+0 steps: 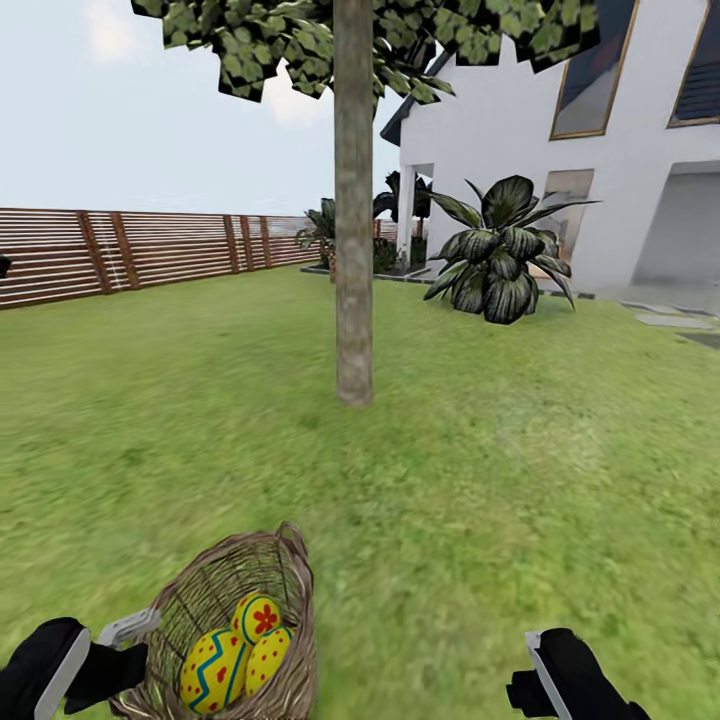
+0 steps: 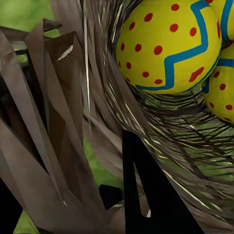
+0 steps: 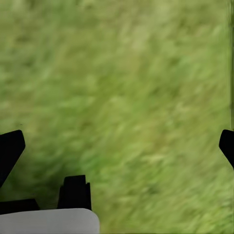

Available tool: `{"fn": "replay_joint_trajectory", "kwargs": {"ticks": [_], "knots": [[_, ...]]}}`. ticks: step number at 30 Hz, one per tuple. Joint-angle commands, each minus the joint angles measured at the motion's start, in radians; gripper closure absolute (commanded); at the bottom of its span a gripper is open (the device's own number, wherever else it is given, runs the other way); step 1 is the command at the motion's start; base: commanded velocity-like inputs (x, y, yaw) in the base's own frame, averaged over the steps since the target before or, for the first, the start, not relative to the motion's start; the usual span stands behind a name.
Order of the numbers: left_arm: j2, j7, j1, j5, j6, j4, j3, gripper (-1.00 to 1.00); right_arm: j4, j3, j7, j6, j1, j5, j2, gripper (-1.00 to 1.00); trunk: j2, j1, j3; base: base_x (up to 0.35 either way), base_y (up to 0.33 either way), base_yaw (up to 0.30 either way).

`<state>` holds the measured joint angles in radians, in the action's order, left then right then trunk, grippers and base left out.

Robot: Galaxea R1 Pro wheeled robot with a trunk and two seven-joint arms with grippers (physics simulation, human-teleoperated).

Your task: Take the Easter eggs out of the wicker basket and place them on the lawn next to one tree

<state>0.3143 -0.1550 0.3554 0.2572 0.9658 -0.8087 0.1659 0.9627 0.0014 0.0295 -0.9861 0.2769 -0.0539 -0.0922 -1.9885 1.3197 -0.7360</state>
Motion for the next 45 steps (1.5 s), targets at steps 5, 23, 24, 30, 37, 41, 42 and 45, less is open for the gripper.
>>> {"fn": "replay_joint_trajectory", "kwargs": {"ticks": [5,23,24,30,37,41,42,45], "knots": [[-0.005,-0.008,0.000,0.007,0.005,-0.001,0.003,1.00,0.001,0.003,-0.001,-0.003,0.001,-0.006,0.001,-1.00,0.000,0.000,-0.001,0.337,0.000,-0.170],[-0.007,-0.008,0.000,0.010,0.007,-0.004,0.001,1.00,0.001,0.003,-0.001,-0.004,0.001,-0.005,0.001,-1.00,0.000,0.000,-0.001,0.337,0.000,-0.001],[-0.006,-0.009,0.000,0.011,0.007,-0.004,0.002,1.00,0.001,0.003,0.000,-0.003,0.001,-0.005,0.002,-1.00,0.000,0.000,-0.001,0.337,0.000,0.000],[-0.007,-0.008,0.000,0.010,0.007,-0.003,0.001,1.00,0.001,0.002,0.000,-0.003,0.001,-0.005,0.001,-1.00,0.000,0.000,-0.001,0.337,0.000,0.000],[-0.006,-0.008,0.000,0.010,0.007,-0.003,0.002,1.00,0.001,0.001,0.000,-0.003,0.001,-0.004,0.000,-1.00,0.000,0.000,-0.001,0.337,0.000,0.000],[-0.007,-0.008,0.000,0.010,0.007,-0.003,0.001,1.00,0.005,-0.001,0.000,-0.004,0.001,-0.005,0.000,-1.00,0.000,0.000,-0.001,0.337,0.000,0.000],[-0.007,-0.008,0.000,0.009,0.007,-0.003,0.001,1.00,0.005,-0.002,0.000,-0.004,0.001,-0.005,0.000,-1.00,0.000,0.000,-0.001,0.337,0.000,0.000],[-0.007,-0.008,0.000,0.009,0.007,-0.003,0.001,1.00,0.007,-0.004,0.000,-0.005,0.001,-0.004,-0.004,-1.00,0.000,0.000,-0.001,0.337,0.000,0.000]]}}
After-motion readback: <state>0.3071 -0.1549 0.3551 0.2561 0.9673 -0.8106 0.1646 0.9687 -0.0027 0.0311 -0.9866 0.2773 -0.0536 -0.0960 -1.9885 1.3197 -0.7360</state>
